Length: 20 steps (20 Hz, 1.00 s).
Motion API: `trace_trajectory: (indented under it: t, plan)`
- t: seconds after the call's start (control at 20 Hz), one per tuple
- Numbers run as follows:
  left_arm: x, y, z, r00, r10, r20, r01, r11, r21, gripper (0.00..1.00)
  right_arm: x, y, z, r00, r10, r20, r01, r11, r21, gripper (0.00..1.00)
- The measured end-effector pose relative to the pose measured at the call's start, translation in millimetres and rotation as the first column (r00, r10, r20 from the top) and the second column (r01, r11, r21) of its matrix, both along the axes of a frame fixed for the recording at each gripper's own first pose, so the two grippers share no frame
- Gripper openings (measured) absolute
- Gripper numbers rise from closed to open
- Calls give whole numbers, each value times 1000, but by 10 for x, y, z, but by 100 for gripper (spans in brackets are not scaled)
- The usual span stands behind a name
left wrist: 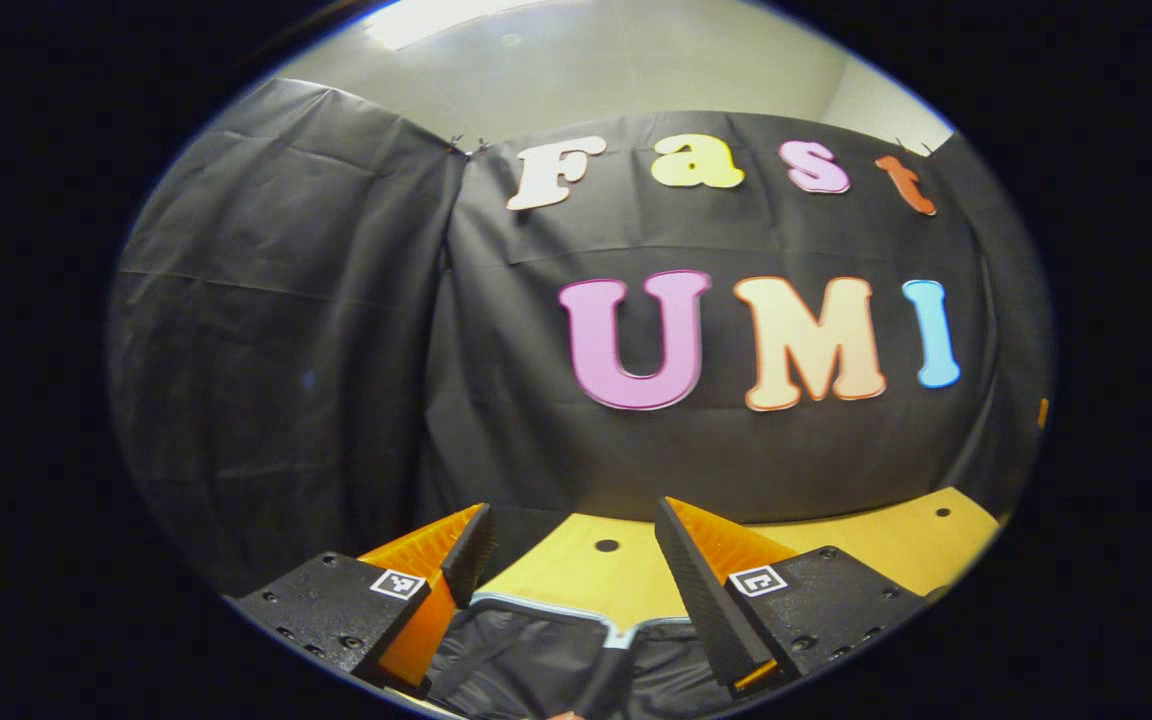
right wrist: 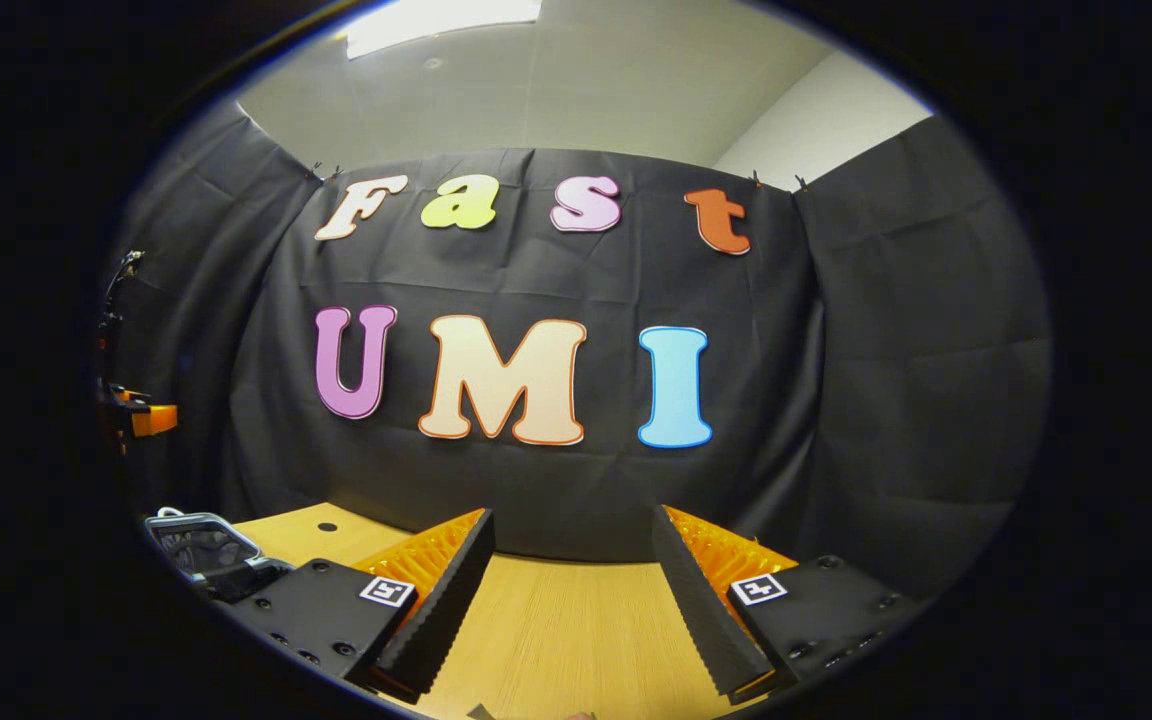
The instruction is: First open the suitcase, pack the skin care products into it, and then close the suitcase.
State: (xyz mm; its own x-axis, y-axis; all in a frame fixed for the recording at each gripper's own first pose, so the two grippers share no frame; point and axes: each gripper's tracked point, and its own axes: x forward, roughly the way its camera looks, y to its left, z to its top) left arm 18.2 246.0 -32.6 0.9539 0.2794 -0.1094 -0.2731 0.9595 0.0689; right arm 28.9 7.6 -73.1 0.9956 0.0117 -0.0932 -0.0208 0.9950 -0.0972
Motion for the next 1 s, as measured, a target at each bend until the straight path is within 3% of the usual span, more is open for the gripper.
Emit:
trace_trajectory:
  t: [0.25, 0.5, 0.75, 1.0]
  plan:
    - [-91, -923, -179, 994, -106, -15, 105, 994, -22, 94, -200, -380, -89, 1000, -13, 10, 12, 999, 37, 99]
    - [-224, -2004, -418, 962, -269, -35, 268, 963, -32, 96, -406, -741, -247, 999, -25, -45, 30, 994, 105, 100]
    - [-483, -2812, -923, 904, -413, -109, 407, 911, -73, 96, -568, -1040, -328, 996, -46, -72, 54, 992, 116, 98]
    - [-740, -3252, -1619, 830, -507, -232, 486, 862, -144, 94, -702, -1127, -408, 993, -40, -108, 48, 996, 72, 97]
